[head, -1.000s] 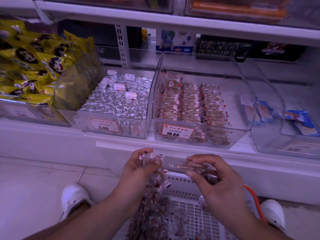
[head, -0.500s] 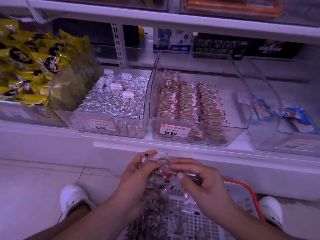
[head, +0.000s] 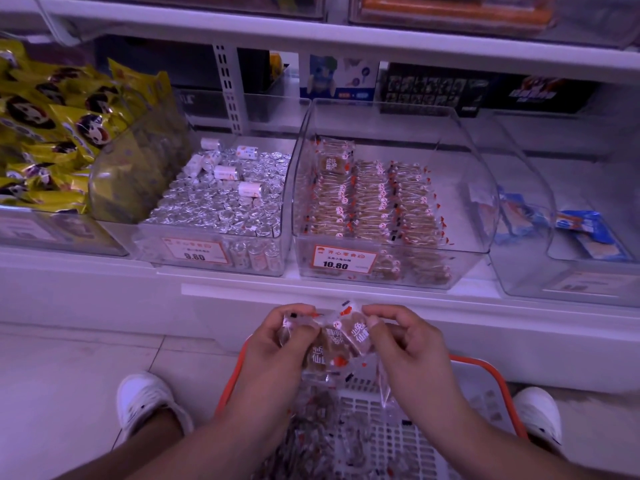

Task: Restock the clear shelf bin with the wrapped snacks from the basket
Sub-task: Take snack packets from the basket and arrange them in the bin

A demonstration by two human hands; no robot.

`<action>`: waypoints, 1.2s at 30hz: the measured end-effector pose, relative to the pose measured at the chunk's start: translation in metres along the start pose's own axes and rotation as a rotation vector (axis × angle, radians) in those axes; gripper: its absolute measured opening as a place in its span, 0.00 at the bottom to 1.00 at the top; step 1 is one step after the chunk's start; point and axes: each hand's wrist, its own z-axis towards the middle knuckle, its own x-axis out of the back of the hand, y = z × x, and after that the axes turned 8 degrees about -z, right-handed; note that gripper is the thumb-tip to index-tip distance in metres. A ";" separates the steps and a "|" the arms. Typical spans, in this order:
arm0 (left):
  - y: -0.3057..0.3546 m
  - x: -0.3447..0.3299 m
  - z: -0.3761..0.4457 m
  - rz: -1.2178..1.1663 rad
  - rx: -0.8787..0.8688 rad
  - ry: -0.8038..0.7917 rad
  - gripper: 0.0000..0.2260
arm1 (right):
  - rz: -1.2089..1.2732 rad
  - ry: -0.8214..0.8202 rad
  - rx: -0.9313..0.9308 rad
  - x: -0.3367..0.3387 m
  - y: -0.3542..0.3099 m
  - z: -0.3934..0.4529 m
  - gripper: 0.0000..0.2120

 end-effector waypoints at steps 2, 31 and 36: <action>-0.001 0.000 0.002 0.036 -0.069 0.032 0.08 | 0.054 -0.053 -0.068 0.000 -0.004 0.002 0.07; 0.001 0.000 0.002 0.168 0.120 -0.091 0.26 | 0.065 -0.415 -0.262 0.027 -0.015 0.025 0.13; 0.001 -0.002 0.000 0.060 0.118 -0.121 0.25 | 0.090 -0.356 -0.216 0.017 -0.005 0.018 0.18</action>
